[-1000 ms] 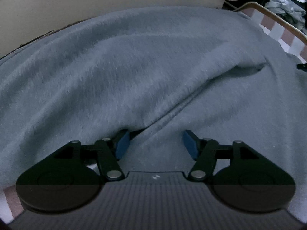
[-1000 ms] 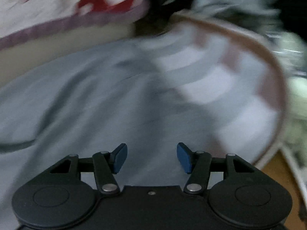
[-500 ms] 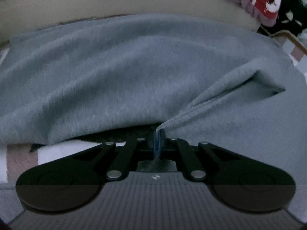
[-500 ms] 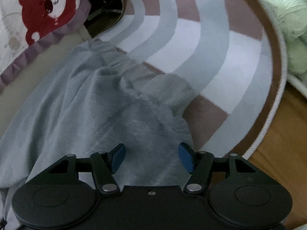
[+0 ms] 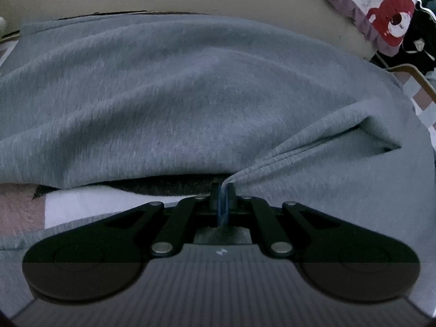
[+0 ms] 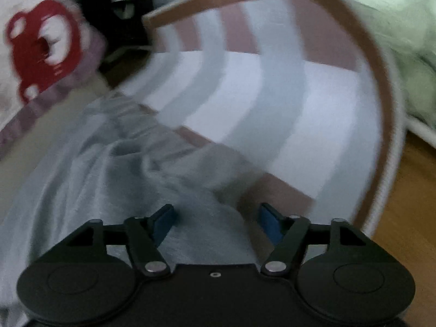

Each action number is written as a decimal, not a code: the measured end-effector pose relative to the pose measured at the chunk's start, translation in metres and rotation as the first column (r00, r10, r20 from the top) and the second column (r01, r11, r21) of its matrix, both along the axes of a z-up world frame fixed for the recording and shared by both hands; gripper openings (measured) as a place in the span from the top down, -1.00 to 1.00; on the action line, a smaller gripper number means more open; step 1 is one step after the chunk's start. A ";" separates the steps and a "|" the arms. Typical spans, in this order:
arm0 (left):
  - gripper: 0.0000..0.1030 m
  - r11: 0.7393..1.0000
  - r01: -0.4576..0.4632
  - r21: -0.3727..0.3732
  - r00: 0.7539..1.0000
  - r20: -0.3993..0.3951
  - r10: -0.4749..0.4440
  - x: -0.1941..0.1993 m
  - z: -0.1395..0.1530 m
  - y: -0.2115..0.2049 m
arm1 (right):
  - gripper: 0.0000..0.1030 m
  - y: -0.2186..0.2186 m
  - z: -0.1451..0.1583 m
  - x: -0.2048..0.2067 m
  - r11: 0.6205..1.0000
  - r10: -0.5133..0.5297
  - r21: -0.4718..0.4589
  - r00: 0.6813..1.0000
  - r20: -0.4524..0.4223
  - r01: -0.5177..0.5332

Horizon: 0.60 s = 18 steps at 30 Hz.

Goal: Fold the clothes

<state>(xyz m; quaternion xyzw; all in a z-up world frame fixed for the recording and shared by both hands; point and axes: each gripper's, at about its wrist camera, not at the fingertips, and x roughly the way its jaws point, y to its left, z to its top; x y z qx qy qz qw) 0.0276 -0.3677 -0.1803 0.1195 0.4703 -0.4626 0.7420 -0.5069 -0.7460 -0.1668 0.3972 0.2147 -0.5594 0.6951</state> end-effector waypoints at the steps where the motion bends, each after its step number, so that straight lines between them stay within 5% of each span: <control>1: 0.95 1.000 0.002 -0.001 1.000 -0.005 -0.002 0.001 0.001 0.000 | 0.67 0.002 0.005 0.007 0.999 0.033 -0.040 0.998 -0.051 -0.035; 5: 0.95 1.000 0.015 0.021 0.996 -0.087 -0.013 0.004 0.002 0.002 | 0.84 0.022 0.055 0.008 0.960 -0.030 -0.280 0.989 -0.142 -0.011; 12: 0.81 1.000 -0.012 0.013 0.991 -0.135 0.014 0.011 0.007 0.011 | 0.80 -0.005 0.010 0.001 0.997 -0.070 -0.054 0.978 -0.197 0.060; 16: 0.30 0.985 -0.166 -0.051 0.983 -0.094 0.160 0.034 0.028 0.051 | 0.49 -0.006 0.011 0.003 0.996 -0.082 -0.065 0.969 -0.235 0.068; 18: 0.21 0.962 -0.267 -0.051 0.960 -0.105 0.260 0.055 0.031 0.075 | 0.25 -0.009 0.013 0.006 0.995 -0.096 -0.063 0.966 -0.240 0.083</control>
